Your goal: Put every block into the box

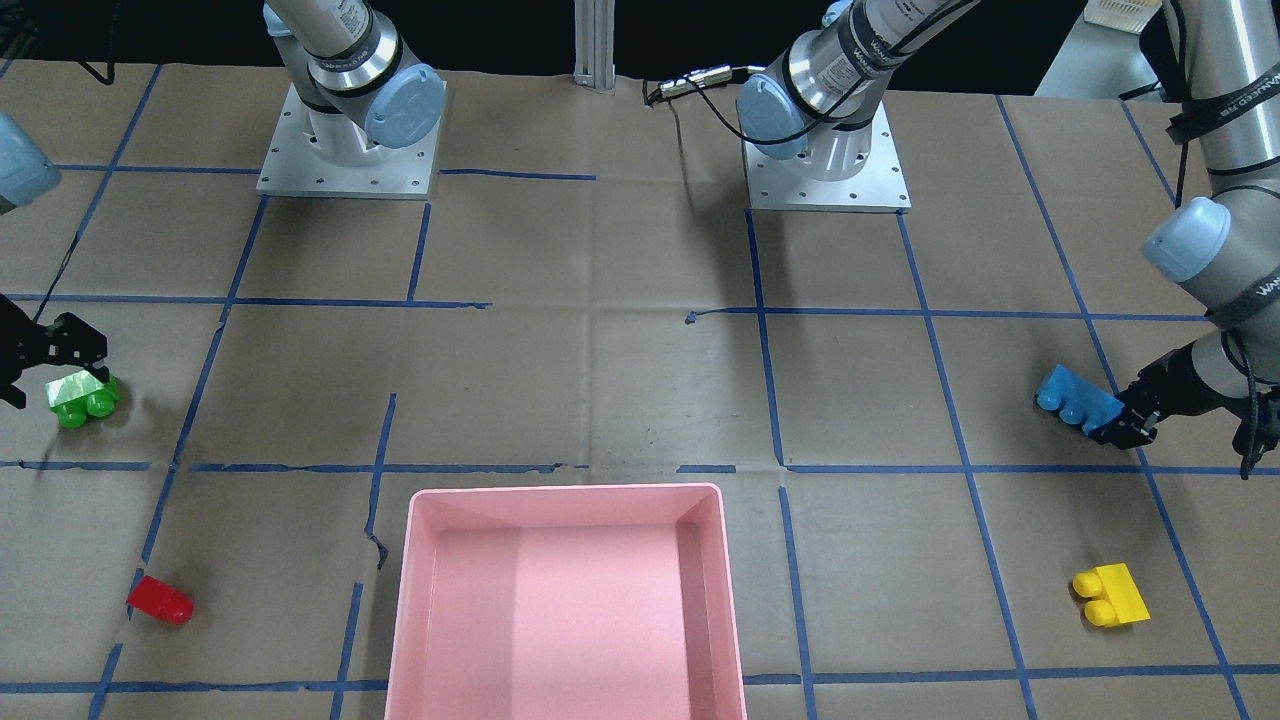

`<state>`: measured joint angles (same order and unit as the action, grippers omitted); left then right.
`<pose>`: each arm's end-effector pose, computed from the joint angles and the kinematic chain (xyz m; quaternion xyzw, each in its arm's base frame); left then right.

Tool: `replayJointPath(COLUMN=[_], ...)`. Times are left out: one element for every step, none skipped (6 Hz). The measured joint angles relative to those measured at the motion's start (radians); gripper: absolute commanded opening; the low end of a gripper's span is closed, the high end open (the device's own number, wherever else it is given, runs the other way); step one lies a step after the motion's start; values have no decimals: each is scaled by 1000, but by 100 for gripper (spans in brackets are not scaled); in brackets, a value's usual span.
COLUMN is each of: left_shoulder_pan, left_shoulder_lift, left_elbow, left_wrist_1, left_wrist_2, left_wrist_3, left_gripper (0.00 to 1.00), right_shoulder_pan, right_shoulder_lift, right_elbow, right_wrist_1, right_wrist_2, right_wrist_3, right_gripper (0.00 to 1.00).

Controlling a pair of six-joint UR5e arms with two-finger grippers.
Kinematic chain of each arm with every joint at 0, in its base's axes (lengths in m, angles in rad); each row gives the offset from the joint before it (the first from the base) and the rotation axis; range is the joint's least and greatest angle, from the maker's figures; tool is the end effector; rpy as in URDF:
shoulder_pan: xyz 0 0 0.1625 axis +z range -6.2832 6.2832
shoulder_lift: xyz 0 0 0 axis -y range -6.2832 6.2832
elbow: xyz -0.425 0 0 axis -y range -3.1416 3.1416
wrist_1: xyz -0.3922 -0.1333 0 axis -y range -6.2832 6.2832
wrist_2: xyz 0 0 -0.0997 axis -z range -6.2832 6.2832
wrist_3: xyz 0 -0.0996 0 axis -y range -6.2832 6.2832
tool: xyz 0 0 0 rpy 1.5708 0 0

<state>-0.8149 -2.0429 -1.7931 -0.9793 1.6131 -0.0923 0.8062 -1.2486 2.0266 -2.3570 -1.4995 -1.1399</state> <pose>0.3064 -0.5132 0.1808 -0.4099 0.9104 0.0555 0.0032 -0.2548 -0.4685 0.1918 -0.1866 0.9818 -0.0314 0.0173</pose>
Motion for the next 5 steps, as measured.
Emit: replayJointPath(left_shoulder_pan=[-3, -12, -60, -156, -267], left_shoulder_lift=[5, 27, 84, 149, 185], left_elbow=[2, 11, 22, 29, 52], left_wrist_1=[-26, -85, -163, -209, -223], left_wrist_2=[-14, -28, -65, -111, -164], left_wrist_3=[-1, -3, -39, -169, -375], left_gripper=[23, 20, 20, 19, 20], right_shoulder_pan=[6, 12, 18, 20, 21], right_shoulder_lift=[13, 16, 21, 23, 21], right_elbow=[1, 2, 2, 2, 1], right_wrist_1=[-11, -14, -14, -15, -14], right_wrist_2=[1, 1, 0, 0, -6], right_wrist_3=[3, 4, 4, 1, -2], right_gripper=[100, 100, 96, 56, 32])
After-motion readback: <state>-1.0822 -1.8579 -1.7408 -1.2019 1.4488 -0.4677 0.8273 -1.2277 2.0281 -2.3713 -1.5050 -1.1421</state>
